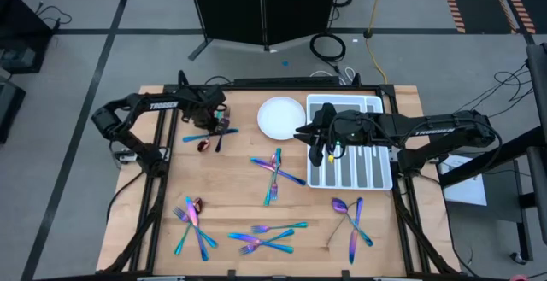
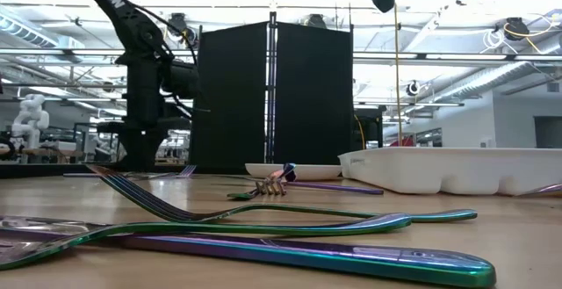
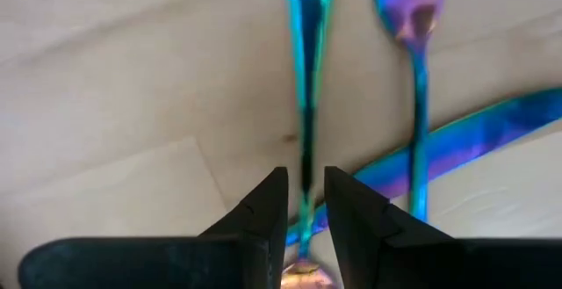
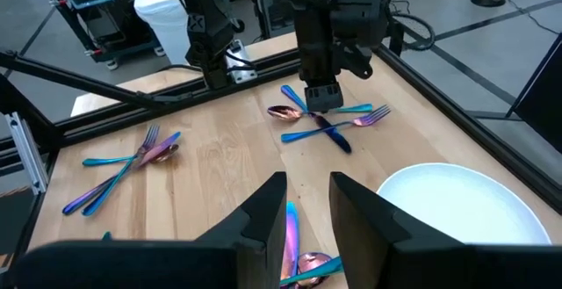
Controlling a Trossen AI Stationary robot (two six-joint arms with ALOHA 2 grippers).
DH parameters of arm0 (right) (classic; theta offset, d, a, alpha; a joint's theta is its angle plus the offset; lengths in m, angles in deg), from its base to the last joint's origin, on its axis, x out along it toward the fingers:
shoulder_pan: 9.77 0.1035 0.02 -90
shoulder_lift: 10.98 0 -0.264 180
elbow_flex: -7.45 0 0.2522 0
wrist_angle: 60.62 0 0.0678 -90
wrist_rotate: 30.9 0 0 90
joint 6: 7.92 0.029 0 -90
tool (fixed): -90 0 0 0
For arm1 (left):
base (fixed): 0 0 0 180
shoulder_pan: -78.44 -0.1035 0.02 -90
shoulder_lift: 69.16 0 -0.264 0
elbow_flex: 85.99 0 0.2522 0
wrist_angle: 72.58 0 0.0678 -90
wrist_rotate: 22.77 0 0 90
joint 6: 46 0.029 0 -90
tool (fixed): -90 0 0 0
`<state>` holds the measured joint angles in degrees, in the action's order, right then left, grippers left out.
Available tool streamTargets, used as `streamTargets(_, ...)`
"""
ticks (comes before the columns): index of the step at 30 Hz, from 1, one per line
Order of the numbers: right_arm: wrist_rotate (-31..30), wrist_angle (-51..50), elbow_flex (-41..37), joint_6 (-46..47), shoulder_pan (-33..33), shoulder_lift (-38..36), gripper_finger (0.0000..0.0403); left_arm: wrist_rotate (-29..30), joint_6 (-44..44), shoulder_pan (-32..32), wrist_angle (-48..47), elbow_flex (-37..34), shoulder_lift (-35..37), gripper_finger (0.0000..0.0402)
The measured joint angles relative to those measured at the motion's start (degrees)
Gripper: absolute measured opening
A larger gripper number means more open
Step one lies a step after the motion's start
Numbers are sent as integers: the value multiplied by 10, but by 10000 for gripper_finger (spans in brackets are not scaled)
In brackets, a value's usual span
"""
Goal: Sort silverware
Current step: Put the purple spoon into the white silverware tray
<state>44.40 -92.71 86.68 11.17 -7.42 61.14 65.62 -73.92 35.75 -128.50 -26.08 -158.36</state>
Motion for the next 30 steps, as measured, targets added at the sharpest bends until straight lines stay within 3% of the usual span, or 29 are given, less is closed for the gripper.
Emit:
streamTargets(21,0,0,0,-2,0,0,82,3,14,10,-2,-14,0,76)
streamTargets(30,0,0,0,-2,0,0,82,3,13,10,12,-15,1,6)
